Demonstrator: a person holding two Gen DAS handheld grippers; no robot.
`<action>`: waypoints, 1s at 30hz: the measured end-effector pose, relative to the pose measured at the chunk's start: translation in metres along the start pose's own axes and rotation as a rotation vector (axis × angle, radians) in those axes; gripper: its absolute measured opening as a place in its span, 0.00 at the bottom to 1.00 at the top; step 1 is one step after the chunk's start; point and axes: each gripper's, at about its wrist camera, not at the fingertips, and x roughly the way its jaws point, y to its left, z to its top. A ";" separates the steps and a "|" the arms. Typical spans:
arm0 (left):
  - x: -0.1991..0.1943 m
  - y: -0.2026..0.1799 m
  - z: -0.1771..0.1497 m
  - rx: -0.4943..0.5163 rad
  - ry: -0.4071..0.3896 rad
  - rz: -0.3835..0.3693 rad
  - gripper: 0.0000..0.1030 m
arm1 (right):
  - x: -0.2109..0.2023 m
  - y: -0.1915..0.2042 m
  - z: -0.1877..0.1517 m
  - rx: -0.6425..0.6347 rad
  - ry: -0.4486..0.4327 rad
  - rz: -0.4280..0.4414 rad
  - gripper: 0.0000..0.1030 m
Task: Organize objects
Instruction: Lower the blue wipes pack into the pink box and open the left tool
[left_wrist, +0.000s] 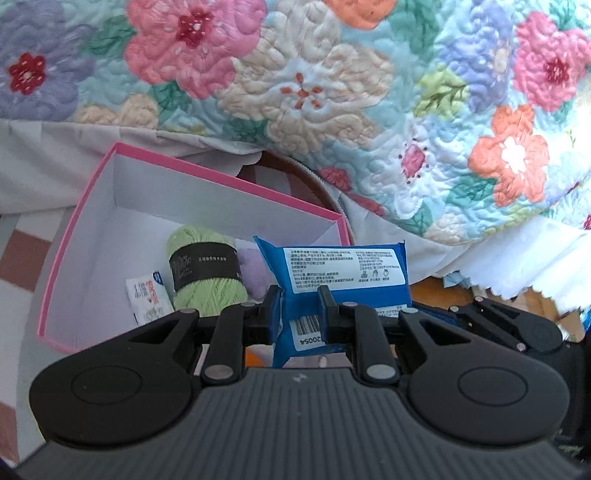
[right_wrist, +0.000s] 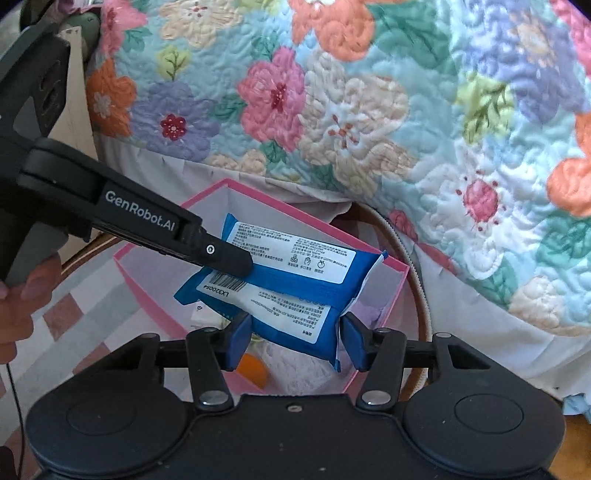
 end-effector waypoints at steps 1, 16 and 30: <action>0.004 0.001 0.002 0.013 0.004 0.002 0.17 | 0.005 -0.003 -0.001 0.007 -0.001 0.006 0.57; 0.086 0.032 0.020 0.014 0.106 0.039 0.18 | 0.088 -0.023 0.000 0.044 0.121 -0.014 0.56; 0.111 0.026 0.009 0.089 0.117 0.091 0.14 | 0.101 -0.018 -0.008 -0.048 0.089 -0.154 0.55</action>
